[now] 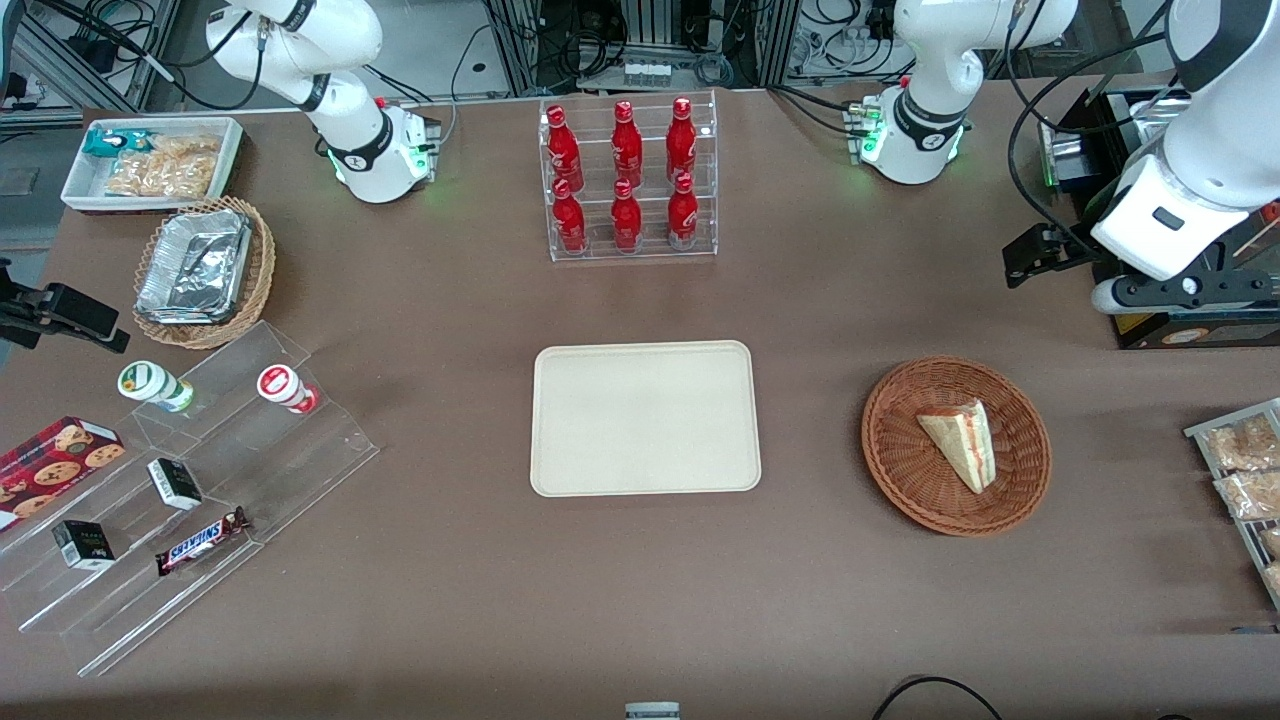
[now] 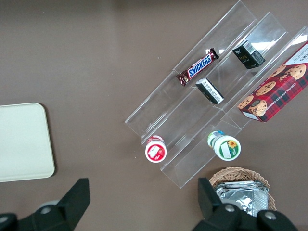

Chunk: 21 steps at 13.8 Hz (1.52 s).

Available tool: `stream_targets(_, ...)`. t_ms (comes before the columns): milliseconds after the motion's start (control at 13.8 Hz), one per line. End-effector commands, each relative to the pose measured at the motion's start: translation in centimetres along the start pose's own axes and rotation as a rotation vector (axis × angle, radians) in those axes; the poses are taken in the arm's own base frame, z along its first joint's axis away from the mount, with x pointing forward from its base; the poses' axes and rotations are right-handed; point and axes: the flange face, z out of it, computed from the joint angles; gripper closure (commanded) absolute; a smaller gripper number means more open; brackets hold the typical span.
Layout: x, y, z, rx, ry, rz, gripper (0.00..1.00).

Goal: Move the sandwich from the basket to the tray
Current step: 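Move the left gripper over the wrapped sandwich in the wicker basket, then lower the left gripper and close it on the wrapped sandwich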

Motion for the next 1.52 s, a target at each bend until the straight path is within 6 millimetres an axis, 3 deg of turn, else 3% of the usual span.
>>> stream_targets(0, 0.6, 0.0, 0.4, -0.004, -0.011, 0.016, 0.0)
stream_targets(145, 1.6, 0.0, 2.6, -0.001, -0.06, 0.009, 0.0)
stream_targets(578, 6.1, 0.1, 13.3, 0.006, -0.168, 0.005, 0.0)
stream_targets(723, 6.3, -0.1, 16.2, 0.001, -0.14, -0.001, 0.0)
stream_targets(1229, 6.3, -1.1, 22.7, -0.011, -0.054, -0.022, 0.0)
stream_targets(1446, 5.6, -2.9, 25.7, -0.031, 0.013, -0.078, 0.0)
